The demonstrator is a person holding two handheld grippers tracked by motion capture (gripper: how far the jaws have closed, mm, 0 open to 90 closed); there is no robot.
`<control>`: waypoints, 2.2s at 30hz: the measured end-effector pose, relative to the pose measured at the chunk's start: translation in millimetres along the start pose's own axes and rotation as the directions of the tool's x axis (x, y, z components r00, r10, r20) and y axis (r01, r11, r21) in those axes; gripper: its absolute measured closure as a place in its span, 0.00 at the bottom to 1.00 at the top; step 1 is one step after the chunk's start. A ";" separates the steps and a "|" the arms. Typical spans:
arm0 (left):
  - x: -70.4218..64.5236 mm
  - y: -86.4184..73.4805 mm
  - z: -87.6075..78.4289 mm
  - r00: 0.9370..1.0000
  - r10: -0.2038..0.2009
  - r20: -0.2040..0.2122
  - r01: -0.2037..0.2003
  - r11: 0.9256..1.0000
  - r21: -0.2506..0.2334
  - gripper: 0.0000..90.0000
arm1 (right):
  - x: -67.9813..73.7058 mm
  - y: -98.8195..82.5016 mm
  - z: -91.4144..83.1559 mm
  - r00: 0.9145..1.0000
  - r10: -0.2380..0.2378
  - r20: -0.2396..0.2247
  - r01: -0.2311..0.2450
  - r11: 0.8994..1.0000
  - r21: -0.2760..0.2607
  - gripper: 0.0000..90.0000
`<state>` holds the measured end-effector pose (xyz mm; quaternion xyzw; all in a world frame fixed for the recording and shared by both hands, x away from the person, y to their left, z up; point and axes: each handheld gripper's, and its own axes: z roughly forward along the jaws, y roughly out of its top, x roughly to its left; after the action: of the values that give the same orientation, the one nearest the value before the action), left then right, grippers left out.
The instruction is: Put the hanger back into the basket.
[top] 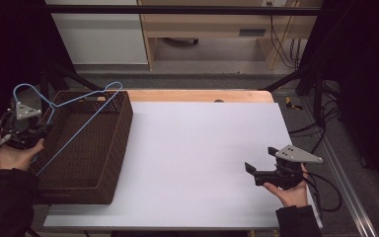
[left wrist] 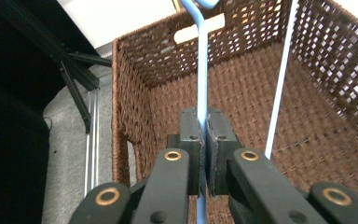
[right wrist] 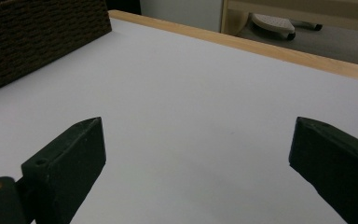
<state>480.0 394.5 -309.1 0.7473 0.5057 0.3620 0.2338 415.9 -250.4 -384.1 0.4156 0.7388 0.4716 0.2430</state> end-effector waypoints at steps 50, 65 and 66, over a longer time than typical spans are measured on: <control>-38.4 -30.1 -3.8 0.972 -0.083 0.218 0.113 0.985 -0.130 0.61 | -0.8 0.2 -1.8 1.000 0.010 0.003 -0.010 1.000 -0.014 0.05; -93.3 -28.6 -29.7 0.900 -0.024 0.434 0.190 0.920 -0.344 0.27 | -1.0 0.5 -4.0 1.000 0.011 -0.006 -0.011 0.999 -0.040 0.04; -97.4 -29.0 -30.0 0.896 -0.017 0.443 0.190 0.918 -0.348 0.24 | -1.1 0.4 -4.0 1.000 0.011 -0.007 -0.011 0.999 -0.041 0.04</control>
<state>417.6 314.9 -340.6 0.7200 0.4005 0.2661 0.5003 413.6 -253.3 -382.0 0.4129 0.7275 0.4895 0.2464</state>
